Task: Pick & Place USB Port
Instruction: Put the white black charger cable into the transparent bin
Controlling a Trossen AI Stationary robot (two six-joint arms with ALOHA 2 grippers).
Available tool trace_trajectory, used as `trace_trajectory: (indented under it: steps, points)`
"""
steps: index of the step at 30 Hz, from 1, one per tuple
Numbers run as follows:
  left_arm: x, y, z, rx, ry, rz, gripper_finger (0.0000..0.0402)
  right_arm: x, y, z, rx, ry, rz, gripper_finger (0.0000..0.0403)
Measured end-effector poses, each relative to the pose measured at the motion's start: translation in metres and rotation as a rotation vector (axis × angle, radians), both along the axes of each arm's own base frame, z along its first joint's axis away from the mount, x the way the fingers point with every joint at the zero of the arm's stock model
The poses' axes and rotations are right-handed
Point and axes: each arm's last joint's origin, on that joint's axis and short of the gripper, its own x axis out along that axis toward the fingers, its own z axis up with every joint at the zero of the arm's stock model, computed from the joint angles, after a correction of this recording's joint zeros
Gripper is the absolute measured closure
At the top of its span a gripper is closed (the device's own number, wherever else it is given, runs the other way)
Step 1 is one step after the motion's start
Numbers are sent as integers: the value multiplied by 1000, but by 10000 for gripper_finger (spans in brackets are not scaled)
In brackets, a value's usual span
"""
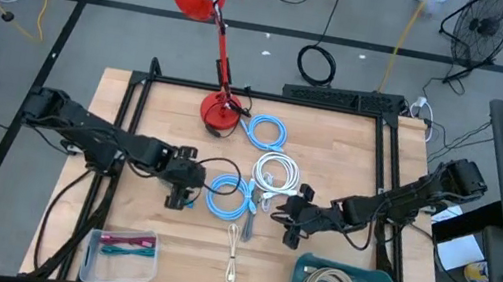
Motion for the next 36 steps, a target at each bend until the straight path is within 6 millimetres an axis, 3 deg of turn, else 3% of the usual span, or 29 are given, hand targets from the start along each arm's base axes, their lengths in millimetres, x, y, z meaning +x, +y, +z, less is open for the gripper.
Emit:
trace_trajectory:
  steps: [6,13,18,26,31,36]
  points:
    - [7,-4,3,-87,-77,-25,176,0,0,0,1,0,-2,275]
    - [54,-12,21,-561,-434,158,176,0,0,0,4,-2,-6,275]
    - [75,-39,15,-786,-390,10,176,0,0,0,1,4,-6,275]
    - [113,-78,-5,-558,-301,-365,229,-1,-1,-2,-3,11,-3,275]
    - [140,-59,-6,-403,-128,-214,273,-2,-1,-2,-1,19,2,275]
    - [162,-48,-6,-374,-24,-131,300,-4,-1,-5,-10,56,20,275]
